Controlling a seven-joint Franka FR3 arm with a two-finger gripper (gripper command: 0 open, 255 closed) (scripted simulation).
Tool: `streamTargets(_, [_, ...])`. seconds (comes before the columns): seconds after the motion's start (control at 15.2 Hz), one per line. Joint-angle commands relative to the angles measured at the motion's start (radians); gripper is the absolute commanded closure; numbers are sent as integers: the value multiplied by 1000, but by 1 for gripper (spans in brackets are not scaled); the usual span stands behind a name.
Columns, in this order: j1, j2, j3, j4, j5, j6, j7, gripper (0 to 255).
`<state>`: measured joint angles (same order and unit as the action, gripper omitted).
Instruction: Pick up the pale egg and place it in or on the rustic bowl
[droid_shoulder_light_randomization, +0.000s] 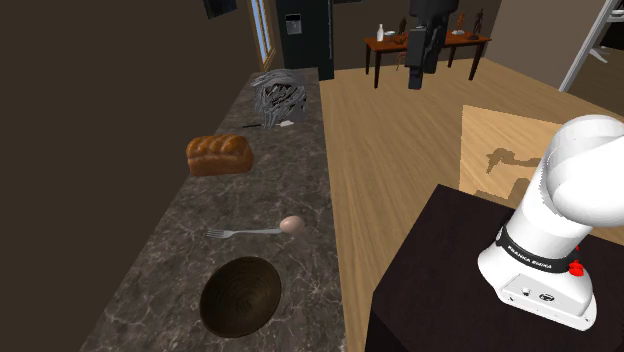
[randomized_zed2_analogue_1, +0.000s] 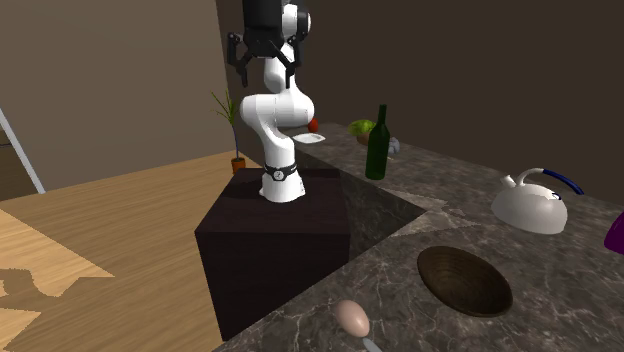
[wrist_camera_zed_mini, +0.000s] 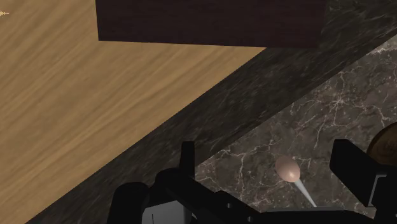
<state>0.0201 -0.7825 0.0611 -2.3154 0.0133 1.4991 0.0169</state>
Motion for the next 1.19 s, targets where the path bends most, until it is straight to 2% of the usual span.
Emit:
streamTargets(0.0, [0, 0, 0, 0, 0, 0, 0, 0])
streamTargets(0.59, [25, 220, 51, -80, 41, 278, 24, 0])
streamTargets(1.12, [44, 484, 97, -61, 56, 504, 47, 0])
